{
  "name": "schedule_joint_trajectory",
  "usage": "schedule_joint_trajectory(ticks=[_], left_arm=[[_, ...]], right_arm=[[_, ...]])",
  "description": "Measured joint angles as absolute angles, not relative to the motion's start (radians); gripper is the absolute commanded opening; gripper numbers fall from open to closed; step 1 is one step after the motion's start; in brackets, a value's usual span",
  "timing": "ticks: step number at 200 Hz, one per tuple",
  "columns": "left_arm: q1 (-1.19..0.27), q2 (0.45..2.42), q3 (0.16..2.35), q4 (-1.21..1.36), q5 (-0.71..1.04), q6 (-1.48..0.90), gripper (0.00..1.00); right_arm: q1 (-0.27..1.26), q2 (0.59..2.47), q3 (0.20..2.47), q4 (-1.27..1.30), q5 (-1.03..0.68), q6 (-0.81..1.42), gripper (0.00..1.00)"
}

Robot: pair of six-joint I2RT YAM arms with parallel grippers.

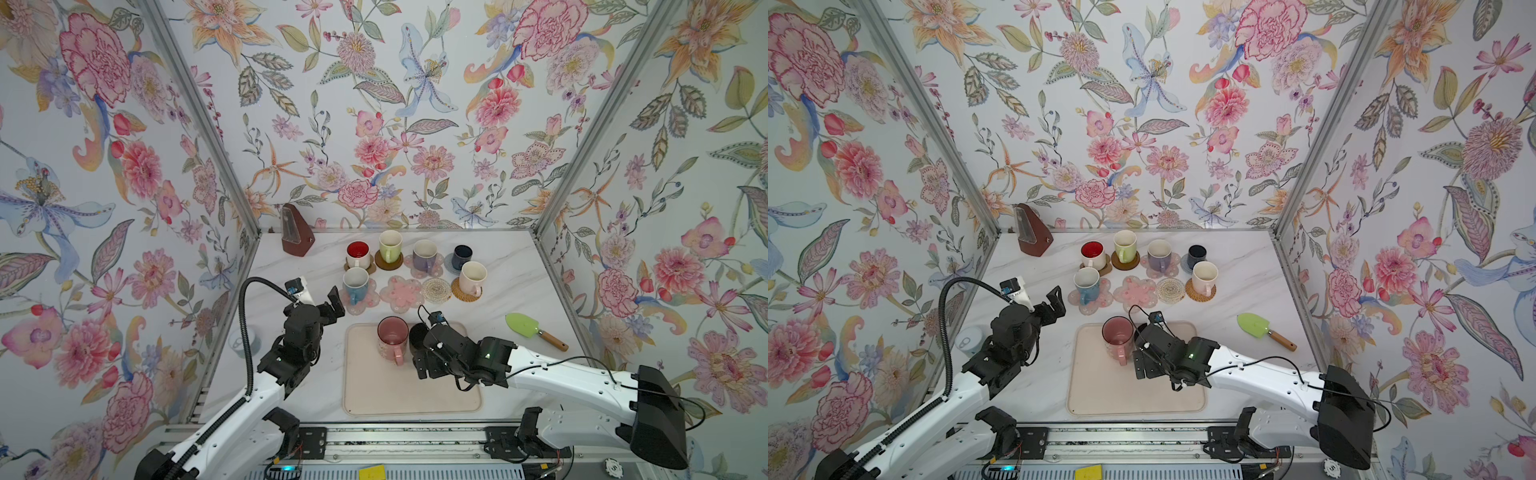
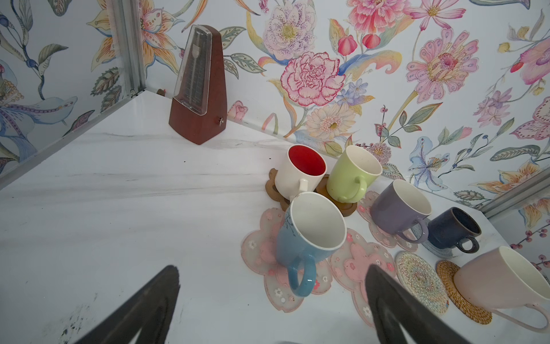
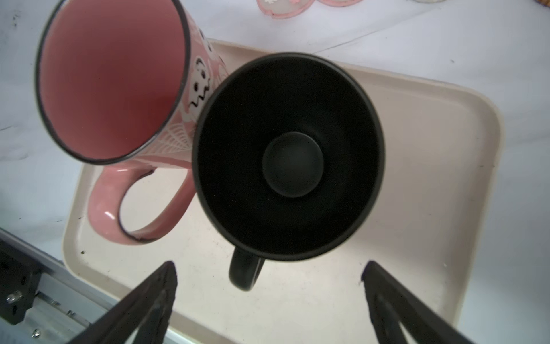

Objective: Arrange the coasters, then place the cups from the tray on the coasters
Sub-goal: 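Lower the right gripper into the black mug on the tray and grasp its rim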

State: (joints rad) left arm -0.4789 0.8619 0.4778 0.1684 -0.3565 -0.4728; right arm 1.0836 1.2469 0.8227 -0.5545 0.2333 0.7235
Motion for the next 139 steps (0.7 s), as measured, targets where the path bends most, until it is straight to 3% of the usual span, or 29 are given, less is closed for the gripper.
schedule_joint_trajectory(ticks=[52,139], left_arm=[[-0.479,0.858,0.478,0.17,-0.364,-0.472,0.99],[-0.479,0.858,0.478,0.17,-0.374,-0.469,0.99]], right_arm=[[1.084,1.327,0.82,-0.556,0.281,0.723,0.89],[1.045,1.307,0.77,-0.539,0.266,0.71,0.71]])
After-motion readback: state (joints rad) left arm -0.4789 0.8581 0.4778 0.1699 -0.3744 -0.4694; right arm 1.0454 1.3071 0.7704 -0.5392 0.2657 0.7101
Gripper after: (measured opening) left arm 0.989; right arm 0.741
